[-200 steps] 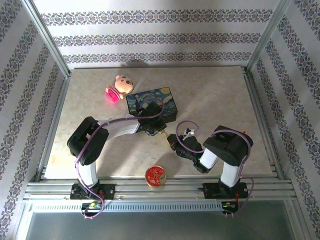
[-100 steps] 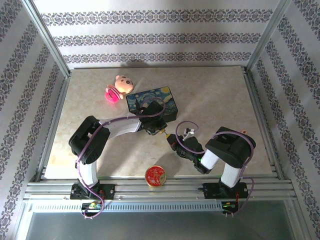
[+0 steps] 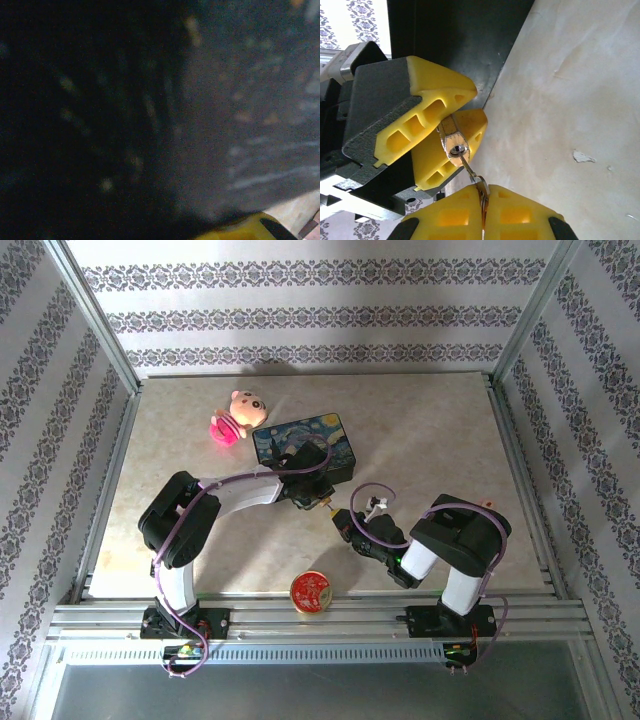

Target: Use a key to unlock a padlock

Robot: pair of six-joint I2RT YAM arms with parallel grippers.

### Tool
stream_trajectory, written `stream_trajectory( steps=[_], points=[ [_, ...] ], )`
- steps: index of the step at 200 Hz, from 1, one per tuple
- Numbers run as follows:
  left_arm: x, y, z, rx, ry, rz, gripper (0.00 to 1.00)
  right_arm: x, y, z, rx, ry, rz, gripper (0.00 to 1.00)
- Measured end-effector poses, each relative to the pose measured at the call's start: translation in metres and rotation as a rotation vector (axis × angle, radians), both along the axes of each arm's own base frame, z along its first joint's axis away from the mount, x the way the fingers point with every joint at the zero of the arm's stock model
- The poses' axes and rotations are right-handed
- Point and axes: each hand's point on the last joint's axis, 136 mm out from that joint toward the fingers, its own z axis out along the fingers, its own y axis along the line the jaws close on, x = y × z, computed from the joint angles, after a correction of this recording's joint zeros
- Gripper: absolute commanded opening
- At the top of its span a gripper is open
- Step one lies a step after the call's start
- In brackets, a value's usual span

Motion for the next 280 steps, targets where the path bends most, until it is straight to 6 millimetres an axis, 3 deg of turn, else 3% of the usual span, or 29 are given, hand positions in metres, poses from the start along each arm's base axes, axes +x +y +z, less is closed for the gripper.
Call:
stream_trajectory(
  steps=[280],
  points=[
    [0.0024,-0.0029,-0.0007,-0.005,0.000,0.002,0.28,0.0060,-0.0023,-0.0020,-0.040,-0.032,-0.020,0.00]
  ],
)
